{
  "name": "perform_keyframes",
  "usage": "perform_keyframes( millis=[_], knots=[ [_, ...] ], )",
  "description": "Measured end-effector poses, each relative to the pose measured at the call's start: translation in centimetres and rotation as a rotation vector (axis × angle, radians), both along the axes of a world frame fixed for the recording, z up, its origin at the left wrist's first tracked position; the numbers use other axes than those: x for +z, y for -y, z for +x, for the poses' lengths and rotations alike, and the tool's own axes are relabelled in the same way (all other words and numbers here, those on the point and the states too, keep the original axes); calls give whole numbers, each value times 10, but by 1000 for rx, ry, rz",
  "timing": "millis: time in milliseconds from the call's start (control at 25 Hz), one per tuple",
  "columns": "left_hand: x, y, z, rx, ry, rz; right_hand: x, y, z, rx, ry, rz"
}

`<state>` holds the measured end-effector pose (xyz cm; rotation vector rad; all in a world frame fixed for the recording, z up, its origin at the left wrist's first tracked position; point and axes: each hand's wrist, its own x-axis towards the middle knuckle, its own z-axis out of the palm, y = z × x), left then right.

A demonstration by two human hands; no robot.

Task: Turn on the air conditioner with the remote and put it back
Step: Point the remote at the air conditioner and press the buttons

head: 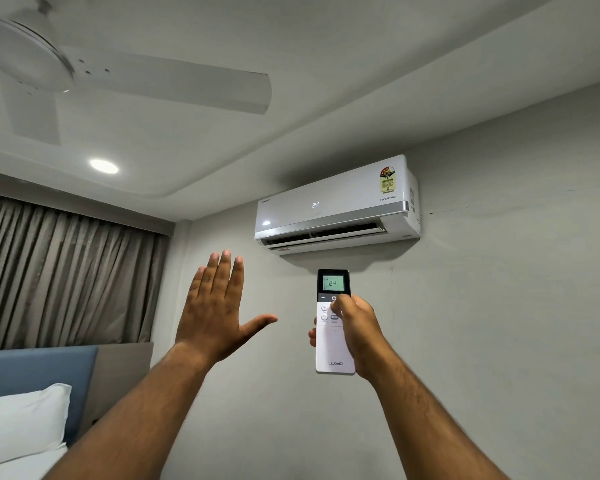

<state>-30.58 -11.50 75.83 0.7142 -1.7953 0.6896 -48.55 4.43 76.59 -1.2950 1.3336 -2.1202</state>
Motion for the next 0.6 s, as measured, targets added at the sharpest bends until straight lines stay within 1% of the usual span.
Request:
perform_keyframes(
  millis=[600],
  knots=[
    [0, -1, 2, -13, -3, -3, -2, 7, 0, 5, 6, -22]
  ],
)
